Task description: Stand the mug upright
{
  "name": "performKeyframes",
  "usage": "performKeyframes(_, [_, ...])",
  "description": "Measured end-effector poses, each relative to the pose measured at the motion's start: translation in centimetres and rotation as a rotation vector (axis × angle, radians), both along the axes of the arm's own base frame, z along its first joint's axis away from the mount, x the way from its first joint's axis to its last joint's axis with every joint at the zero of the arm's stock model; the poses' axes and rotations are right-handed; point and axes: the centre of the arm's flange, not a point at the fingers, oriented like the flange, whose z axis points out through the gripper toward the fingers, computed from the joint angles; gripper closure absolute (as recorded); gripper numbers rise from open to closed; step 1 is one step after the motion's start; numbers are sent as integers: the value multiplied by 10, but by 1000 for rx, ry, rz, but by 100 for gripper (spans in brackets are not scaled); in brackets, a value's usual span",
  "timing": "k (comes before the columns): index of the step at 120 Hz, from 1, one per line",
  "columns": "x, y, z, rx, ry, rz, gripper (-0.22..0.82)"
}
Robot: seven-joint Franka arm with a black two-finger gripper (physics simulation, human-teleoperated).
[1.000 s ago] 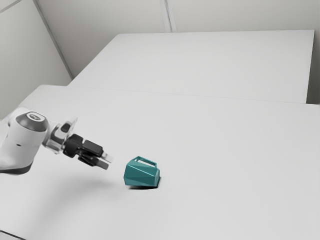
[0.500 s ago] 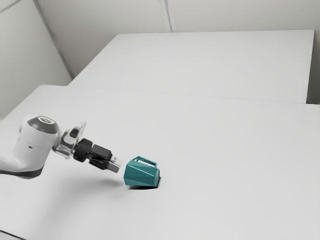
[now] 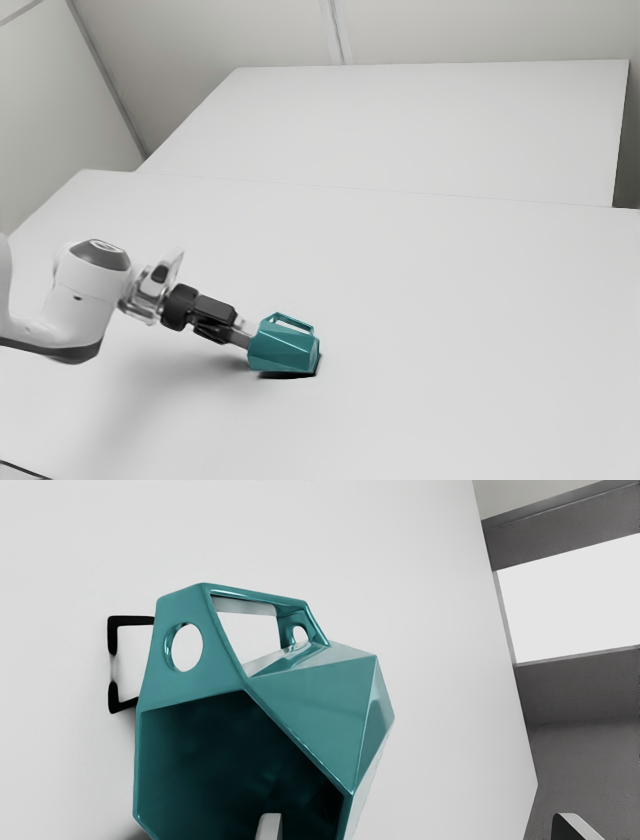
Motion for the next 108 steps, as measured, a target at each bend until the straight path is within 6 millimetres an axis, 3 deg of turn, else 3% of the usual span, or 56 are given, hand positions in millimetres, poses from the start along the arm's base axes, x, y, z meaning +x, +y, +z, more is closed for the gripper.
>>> performKeyframes(43, [4,-8,-9,-11,-11,1,5])
performKeyframes(74, [6,-10,-18,-13,-6,10,22])
performKeyframes(108, [7,-12,-18,-16,-16,9,54])
